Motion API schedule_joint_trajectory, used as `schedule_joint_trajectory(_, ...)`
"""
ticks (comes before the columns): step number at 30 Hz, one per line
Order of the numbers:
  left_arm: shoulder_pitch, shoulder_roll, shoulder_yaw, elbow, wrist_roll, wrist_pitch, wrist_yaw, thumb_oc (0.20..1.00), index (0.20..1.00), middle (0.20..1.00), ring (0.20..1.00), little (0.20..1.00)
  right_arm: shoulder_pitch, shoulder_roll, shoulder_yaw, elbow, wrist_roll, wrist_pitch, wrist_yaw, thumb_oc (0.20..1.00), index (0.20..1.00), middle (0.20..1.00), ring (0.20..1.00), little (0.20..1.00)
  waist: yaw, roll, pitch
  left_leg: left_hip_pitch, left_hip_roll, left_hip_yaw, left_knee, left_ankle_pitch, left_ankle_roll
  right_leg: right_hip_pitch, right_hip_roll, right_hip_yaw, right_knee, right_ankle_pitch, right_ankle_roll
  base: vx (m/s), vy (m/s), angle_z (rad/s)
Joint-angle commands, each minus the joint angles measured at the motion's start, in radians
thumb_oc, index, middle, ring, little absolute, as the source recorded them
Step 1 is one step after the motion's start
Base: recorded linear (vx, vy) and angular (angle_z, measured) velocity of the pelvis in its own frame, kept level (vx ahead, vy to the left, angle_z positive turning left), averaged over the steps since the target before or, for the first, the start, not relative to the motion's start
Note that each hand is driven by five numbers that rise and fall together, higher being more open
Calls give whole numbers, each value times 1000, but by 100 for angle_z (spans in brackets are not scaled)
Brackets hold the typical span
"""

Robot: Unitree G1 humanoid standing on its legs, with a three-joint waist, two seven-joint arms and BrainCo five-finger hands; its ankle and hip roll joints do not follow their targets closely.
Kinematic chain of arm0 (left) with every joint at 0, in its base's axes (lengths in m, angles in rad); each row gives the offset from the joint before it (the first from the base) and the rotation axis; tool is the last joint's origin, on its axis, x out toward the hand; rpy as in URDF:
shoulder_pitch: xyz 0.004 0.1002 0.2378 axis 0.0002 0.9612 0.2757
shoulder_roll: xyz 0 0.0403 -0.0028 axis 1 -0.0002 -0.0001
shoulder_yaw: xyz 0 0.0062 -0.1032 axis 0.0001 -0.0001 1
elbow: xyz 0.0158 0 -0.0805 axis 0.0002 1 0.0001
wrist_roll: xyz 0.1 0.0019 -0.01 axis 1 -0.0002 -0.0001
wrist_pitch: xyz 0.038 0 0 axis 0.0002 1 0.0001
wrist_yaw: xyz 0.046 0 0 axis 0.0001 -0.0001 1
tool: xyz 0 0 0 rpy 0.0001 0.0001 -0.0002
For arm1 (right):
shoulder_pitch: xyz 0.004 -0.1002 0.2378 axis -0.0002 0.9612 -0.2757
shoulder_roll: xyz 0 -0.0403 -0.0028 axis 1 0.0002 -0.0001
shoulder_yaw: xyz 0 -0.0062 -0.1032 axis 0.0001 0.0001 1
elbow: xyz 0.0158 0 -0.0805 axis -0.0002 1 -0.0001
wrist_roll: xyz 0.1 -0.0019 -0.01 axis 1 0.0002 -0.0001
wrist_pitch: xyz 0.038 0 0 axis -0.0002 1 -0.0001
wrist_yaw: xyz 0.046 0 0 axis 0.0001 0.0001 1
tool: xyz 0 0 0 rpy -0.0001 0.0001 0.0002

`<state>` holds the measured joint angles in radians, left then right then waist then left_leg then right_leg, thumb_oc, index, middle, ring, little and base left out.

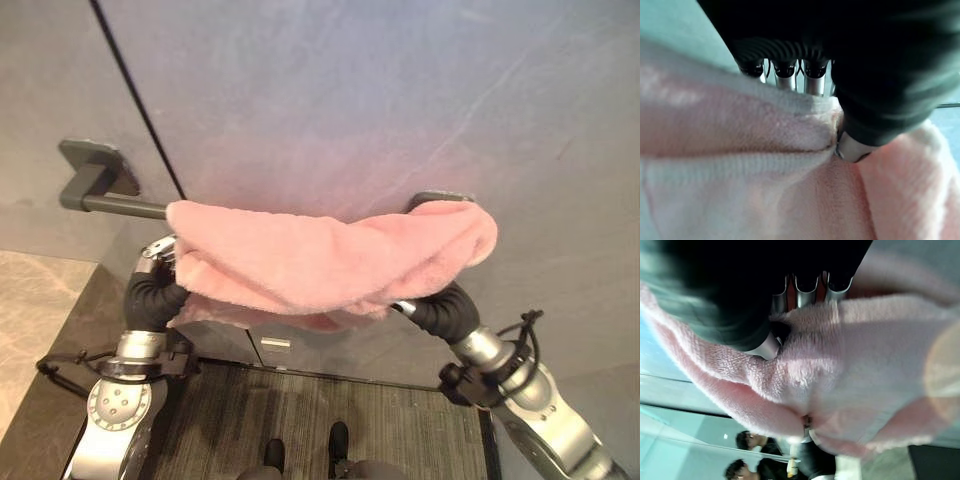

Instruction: Put brush and paste in cup on sink, flatten towel.

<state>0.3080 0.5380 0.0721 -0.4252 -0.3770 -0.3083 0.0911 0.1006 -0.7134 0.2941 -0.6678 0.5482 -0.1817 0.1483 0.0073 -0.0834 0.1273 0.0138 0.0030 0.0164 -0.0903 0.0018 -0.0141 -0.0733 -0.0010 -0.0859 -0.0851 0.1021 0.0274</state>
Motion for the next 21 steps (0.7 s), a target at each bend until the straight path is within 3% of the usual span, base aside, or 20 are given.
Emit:
schedule_joint_trajectory(1,35,41,125,54,-28,-54,70,200,200,200,200,200,-137,-1,33,-33,62,-62,20,200,200,200,200,200,38,-35,-46,-72,18,3,3,51,-28,16,-124,38,94,-70,129,-19,25,-4)
schedule_joint_trajectory(3,38,37,136,66,-32,-53,77,200,200,200,200,200,-171,5,58,-24,54,-58,17,200,200,200,200,200,48,-35,-42,-74,15,2,4,51,-27,16,-126,37,92,-68,130,-5,10,2)
schedule_joint_trajectory(6,14,19,160,123,-46,-46,105,200,200,200,200,200,-358,76,180,53,-10,-24,-5,200,200,200,200,200,103,-37,-26,-83,3,-10,12,48,-20,22,-137,29,84,-67,131,-13,17,5)
schedule_joint_trajectory(11,-3,7,174,152,-54,-36,112,200,200,200,200,200,-468,146,247,106,-83,3,-18,200,200,200,200,200,147,-40,-19,-91,-6,-18,21,43,-13,30,-146,19,78,-68,131,8,6,6)
schedule_joint_trajectory(16,-16,2,152,169,-51,-30,106,200,200,200,200,200,-477,163,252,126,-104,8,-21,200,200,200,200,200,155,-42,-16,-96,-12,-18,33,36,-10,35,-150,18,74,-68,131,12,8,9)
schedule_joint_trajectory(21,-32,11,46,203,-34,-1,63,200,200,200,200,200,-378,147,216,136,-132,14,-14,200,200,200,200,200,130,-35,-17,-96,-9,-10,31,38,-12,35,-151,18,76,-70,131,8,4,4)
